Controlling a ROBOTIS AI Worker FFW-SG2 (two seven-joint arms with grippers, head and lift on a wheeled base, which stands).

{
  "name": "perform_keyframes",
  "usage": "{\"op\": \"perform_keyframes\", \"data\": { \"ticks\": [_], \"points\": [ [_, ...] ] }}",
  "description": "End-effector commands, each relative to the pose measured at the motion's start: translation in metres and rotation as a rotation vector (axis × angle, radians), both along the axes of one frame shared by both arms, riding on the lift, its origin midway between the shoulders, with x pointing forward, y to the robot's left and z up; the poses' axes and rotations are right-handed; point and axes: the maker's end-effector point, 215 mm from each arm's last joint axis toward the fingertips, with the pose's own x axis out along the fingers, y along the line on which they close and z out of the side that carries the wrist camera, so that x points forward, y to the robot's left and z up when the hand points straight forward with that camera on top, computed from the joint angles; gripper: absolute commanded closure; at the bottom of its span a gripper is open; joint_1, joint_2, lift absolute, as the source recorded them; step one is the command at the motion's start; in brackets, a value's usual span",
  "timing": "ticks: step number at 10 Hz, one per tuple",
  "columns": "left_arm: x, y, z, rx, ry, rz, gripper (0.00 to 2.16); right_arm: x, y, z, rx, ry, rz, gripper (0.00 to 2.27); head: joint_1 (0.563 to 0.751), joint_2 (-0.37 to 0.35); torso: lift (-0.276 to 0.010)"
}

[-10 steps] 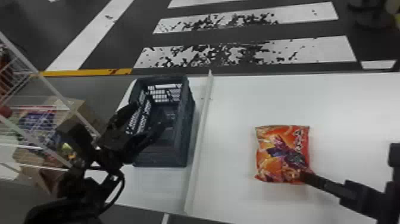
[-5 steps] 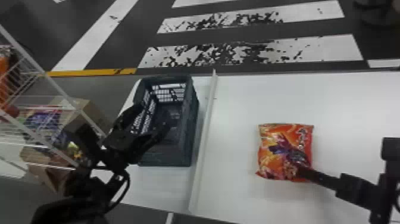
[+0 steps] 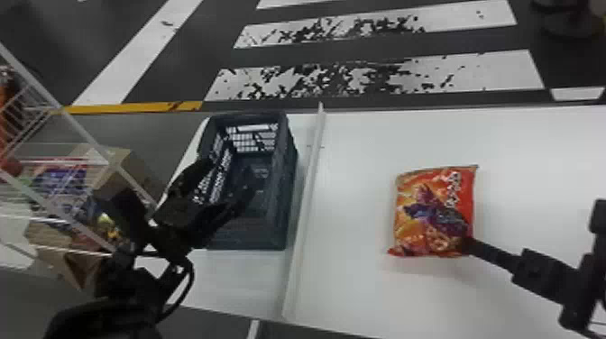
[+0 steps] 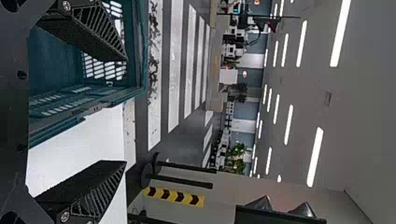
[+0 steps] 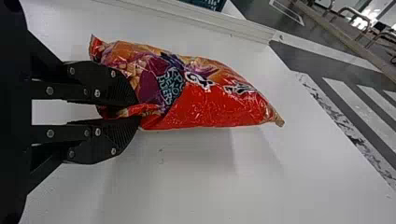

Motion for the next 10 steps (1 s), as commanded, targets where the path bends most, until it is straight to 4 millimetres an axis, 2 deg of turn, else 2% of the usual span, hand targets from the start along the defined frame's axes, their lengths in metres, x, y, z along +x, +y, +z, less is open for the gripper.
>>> {"op": "perform_keyframes", "data": {
  "ticks": [1,4,5,8,10],
  "points": [
    [0.0,0.0,0.002,-0.006,-0.005,0.001,0.09,0.012,-0.014,0.026,-0.009,-0.072,-0.03,2.25,0.695,0.252,-0.095],
    [0.001,-0.002,0.007,-0.01,-0.013,-0.001,0.09,0.03,-0.057,0.089,-0.267,-0.24,-0.072,2.25,0.695,0.206,-0.095],
    [0.001,-0.003,0.007,-0.01,-0.011,-0.003,0.09,0.032,-0.064,0.099,-0.421,-0.278,-0.062,2.25,0.695,0.182,-0.095],
    [0.001,-0.004,0.006,-0.013,-0.009,-0.005,0.09,0.033,-0.08,0.102,-1.109,-0.409,0.057,2.25,0.695,0.139,-0.095],
    [0.001,-0.004,0.006,-0.014,-0.009,-0.006,0.09,0.026,-0.081,0.102,-1.465,-0.464,0.16,2.25,0.695,0.129,-0.095]
  ]
}}
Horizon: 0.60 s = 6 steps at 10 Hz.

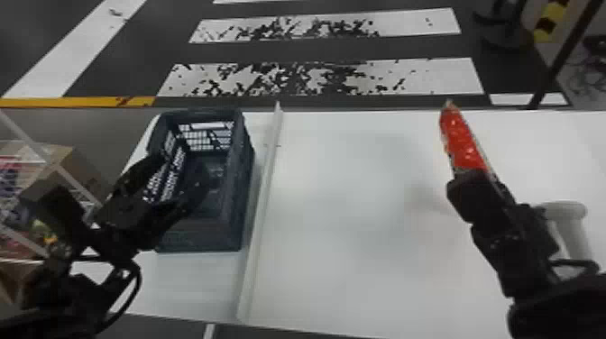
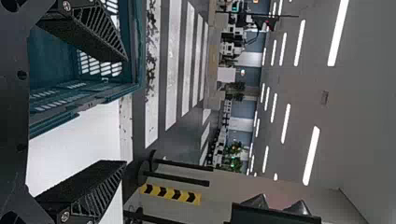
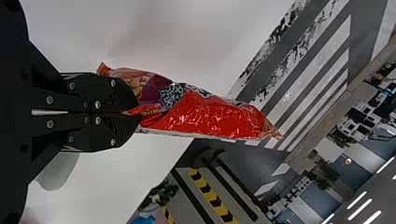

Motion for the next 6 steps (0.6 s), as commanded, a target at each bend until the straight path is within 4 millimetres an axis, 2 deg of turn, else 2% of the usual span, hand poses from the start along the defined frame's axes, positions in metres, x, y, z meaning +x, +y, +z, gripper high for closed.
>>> {"op": "perform_keyframes", "data": {
  "ticks": [1,3,4,5,6],
  "points": [
    [0.0,-0.001,-0.001,-0.003,0.002,0.001,0.09,-0.009,0.01,-0.006,-0.261,-0.005,0.072,2.25,0.695,0.13,-0.095],
    [0.0,-0.002,-0.002,-0.005,0.006,-0.001,0.09,-0.027,0.031,-0.019,-0.582,0.0,0.156,2.25,0.695,0.149,-0.095],
    [0.001,-0.002,-0.002,-0.004,0.005,-0.002,0.09,-0.036,0.04,-0.033,-0.681,0.025,0.193,2.25,0.695,0.165,-0.095],
    [0.001,-0.003,-0.003,-0.006,0.006,-0.005,0.09,-0.046,0.054,-0.051,-0.696,0.065,0.255,2.08,0.695,0.173,-0.095],
    [0.001,-0.003,-0.003,-0.006,0.006,-0.005,0.1,-0.056,0.067,-0.064,-0.668,0.103,0.298,1.6,0.695,0.191,-0.095]
  ]
}}
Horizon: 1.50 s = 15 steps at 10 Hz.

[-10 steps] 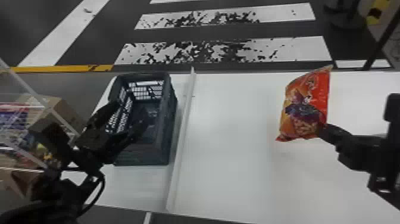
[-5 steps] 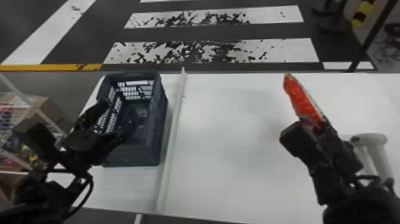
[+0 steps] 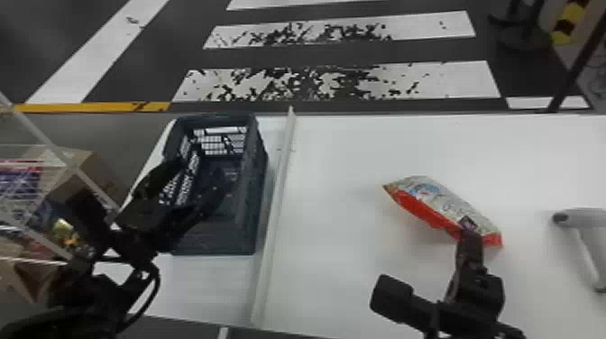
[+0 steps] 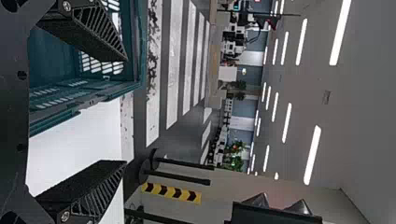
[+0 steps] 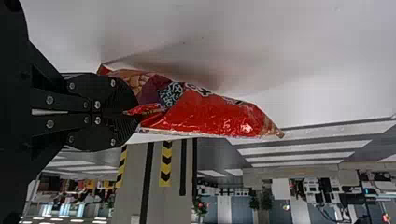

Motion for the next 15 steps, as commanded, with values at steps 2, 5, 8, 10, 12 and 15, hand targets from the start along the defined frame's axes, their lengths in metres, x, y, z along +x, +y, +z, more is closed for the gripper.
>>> {"op": "perform_keyframes", "data": {
  "ticks": [2,5,8,10,12,15],
  "points": [
    [0.0,0.0,0.0,-0.003,0.0,0.0,0.1,-0.017,0.022,-0.019,0.056,0.083,0.033,0.01,0.695,0.23,-0.095],
    [0.0,-0.001,0.0,-0.005,-0.001,0.0,0.1,-0.034,0.047,-0.034,0.354,0.267,0.031,0.05,0.695,0.263,-0.095],
    [0.0,-0.002,0.0,-0.007,-0.001,-0.003,0.1,-0.028,0.072,-0.015,0.721,0.362,0.029,0.08,0.695,0.308,-0.095],
    [-0.001,-0.002,-0.001,-0.008,0.002,-0.003,0.1,-0.009,0.075,0.005,0.932,0.361,0.017,0.27,0.695,0.317,-0.095],
    [-0.001,-0.002,-0.001,-0.008,0.002,-0.004,0.1,0.012,0.072,0.025,1.078,0.323,0.028,1.21,0.695,0.314,-0.095],
    [0.0,-0.006,-0.002,-0.012,0.005,-0.011,0.1,0.038,0.039,0.018,1.156,0.278,-0.037,2.24,0.695,0.29,-0.095]
  ]
}}
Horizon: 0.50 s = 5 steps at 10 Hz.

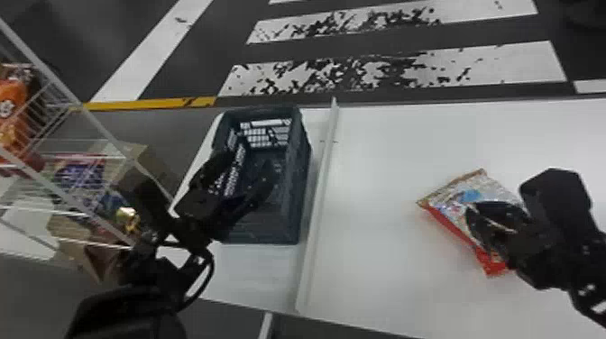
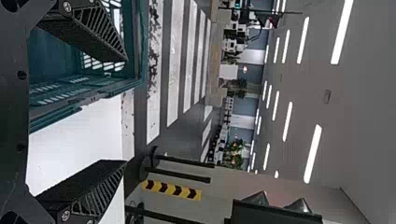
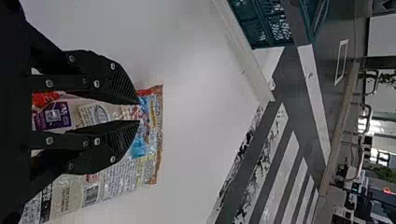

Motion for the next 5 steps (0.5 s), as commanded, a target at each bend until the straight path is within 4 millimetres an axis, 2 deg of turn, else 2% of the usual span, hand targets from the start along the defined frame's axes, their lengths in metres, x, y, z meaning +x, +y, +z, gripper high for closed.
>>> {"op": "perform_keyframes", "data": {
  "ticks": [1,3,5],
  "points": [
    [0.0,-0.002,0.0,-0.004,0.0,-0.002,0.1,0.01,-0.024,-0.016,-0.011,0.021,-0.042,2.25,0.695,0.268,-0.095],
    [0.0,-0.002,-0.002,-0.005,0.006,-0.003,0.1,0.013,-0.044,-0.037,-0.026,0.048,-0.078,2.25,0.695,0.223,-0.095],
    [0.0,-0.003,-0.003,-0.003,0.011,-0.005,0.1,0.001,-0.048,-0.052,-0.03,0.097,-0.083,2.25,0.695,0.203,-0.095]
  ]
}}
